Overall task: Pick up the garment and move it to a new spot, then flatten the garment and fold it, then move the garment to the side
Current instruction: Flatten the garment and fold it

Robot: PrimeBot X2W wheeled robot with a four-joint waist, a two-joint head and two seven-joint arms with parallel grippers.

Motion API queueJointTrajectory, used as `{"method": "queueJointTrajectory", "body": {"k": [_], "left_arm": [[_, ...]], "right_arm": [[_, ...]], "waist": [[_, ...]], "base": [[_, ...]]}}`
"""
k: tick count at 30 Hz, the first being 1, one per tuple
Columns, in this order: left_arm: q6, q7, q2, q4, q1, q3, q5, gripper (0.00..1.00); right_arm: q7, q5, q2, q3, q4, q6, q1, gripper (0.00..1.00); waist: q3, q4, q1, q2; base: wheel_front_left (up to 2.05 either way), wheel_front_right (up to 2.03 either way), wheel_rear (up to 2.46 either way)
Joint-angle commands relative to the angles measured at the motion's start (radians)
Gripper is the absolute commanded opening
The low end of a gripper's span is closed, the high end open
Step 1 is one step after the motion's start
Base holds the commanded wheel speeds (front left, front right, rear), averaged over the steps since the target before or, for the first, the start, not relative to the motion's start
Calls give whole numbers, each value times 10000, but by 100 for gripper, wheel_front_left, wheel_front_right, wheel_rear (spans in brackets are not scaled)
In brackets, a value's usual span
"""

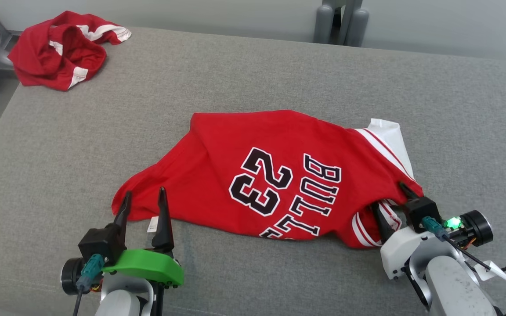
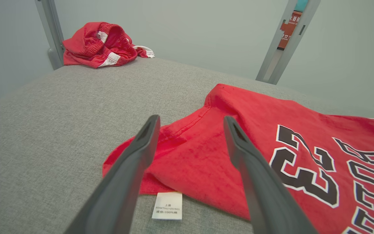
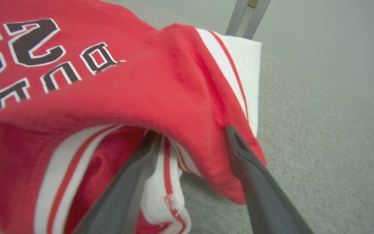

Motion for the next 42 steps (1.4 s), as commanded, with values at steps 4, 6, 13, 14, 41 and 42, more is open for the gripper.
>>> {"method": "queueJointTrajectory", "body": {"k": [4,6,13,14,41,42], "left_arm": [[103,-1,-18,-225,10,-65,132,100],[150,-1,-23,-305,110,-95,210,100],[186,-1,-30,-707,367,-164,256,100],[192,-1,-32,-756,398,-179,242,100],[159,-3,-69,-1471,560,-699,31,100],[140,-1,-70,-1488,484,-759,17,100]], "right_arm": [[-330,-44,-35,-65,375,-17,-522,0],[-424,-38,-1,-156,217,-16,-604,0],[-518,87,-51,-47,-1019,-17,-686,0],[-466,87,-85,-7,-1212,-17,-702,0],[3853,-836,-669,374,-5513,-17,-1609,0],[3836,-838,-797,339,-5121,-17,-1851,0]], "waist": [[56,163,0,0],[-33,111,0,0],[-418,-84,0,0],[-476,-90,0,0],[-108,1058,0,0],[13,1137,0,0]], "base": [[0,0,0],[0,0,0],[0,0,0],[0,0,0],[0,0,0],[0,0,0]]}}
